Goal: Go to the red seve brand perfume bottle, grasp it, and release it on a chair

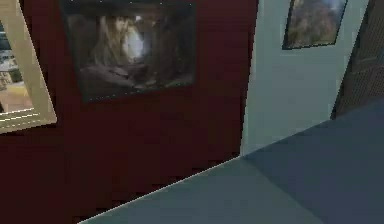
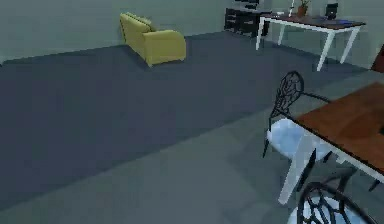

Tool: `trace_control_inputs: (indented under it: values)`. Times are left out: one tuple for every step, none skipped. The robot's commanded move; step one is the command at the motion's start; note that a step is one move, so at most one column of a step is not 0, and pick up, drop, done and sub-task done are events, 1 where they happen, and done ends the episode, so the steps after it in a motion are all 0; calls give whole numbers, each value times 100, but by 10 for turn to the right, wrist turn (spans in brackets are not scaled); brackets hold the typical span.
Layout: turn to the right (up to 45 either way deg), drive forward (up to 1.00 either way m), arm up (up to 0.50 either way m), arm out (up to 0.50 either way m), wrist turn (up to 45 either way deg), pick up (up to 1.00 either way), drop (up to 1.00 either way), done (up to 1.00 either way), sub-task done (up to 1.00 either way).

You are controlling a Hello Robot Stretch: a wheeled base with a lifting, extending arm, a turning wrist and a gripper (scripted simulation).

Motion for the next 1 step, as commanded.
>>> trace_control_inputs:
  values:
    - [-450, 0, 0, 0, 0, 0, 0, 0, 0]
